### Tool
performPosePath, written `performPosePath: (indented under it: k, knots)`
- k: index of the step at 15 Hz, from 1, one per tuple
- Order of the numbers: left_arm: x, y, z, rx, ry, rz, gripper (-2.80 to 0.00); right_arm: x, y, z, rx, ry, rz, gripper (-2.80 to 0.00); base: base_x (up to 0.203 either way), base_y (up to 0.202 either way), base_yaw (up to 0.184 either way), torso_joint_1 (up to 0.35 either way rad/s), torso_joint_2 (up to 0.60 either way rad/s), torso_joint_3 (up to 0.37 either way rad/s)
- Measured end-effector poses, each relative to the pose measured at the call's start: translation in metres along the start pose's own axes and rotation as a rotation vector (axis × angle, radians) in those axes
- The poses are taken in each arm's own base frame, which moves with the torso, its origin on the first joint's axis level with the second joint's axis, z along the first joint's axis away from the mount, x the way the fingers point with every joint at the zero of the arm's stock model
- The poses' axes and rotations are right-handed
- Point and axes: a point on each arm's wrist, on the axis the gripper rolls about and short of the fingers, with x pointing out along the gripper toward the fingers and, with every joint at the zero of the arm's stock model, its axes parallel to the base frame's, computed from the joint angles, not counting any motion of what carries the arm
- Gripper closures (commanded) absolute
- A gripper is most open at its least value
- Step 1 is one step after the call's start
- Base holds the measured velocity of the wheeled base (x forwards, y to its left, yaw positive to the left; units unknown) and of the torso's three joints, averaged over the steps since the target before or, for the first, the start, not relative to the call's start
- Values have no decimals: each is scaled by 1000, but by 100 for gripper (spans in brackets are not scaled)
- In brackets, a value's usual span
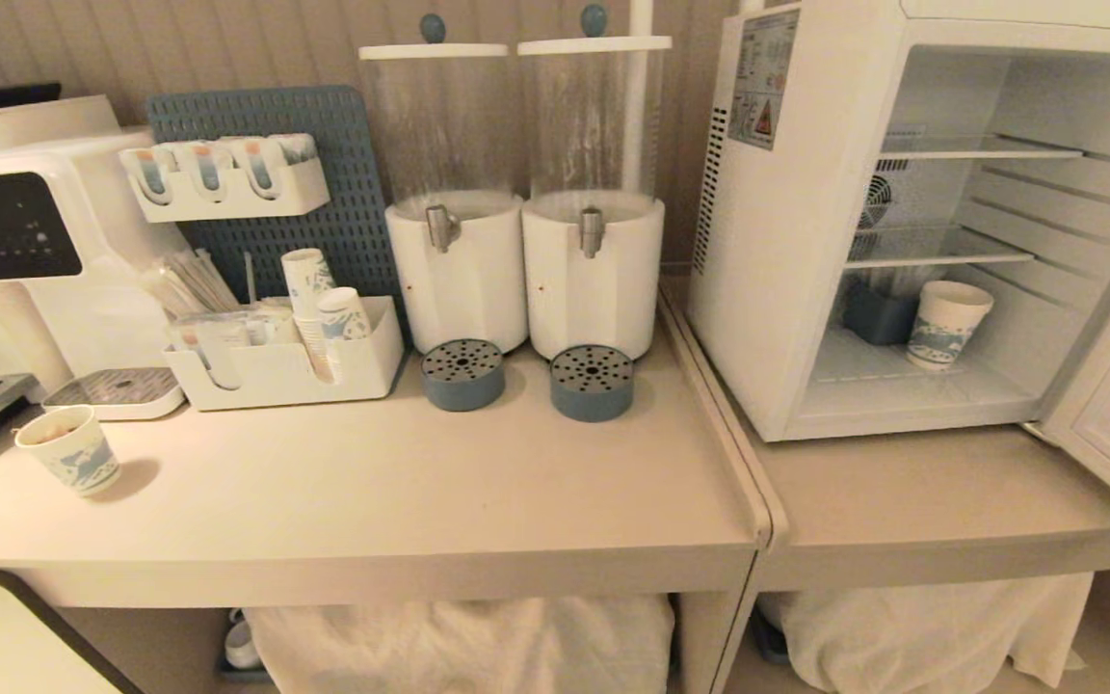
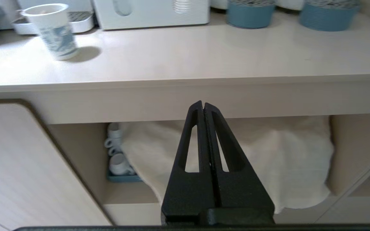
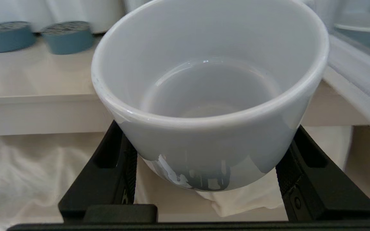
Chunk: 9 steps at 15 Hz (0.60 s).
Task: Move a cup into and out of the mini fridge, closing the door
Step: Place the ceramic cup on the table
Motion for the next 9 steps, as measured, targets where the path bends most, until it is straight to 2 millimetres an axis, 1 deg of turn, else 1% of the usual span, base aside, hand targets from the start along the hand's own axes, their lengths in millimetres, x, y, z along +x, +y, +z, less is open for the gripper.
performPosePath:
  k: [9]
  knots:
    - [0, 0, 0, -2, 1, 0, 0, 0, 0, 0, 0, 1, 0, 0, 0, 193, -1, 2, 3, 4]
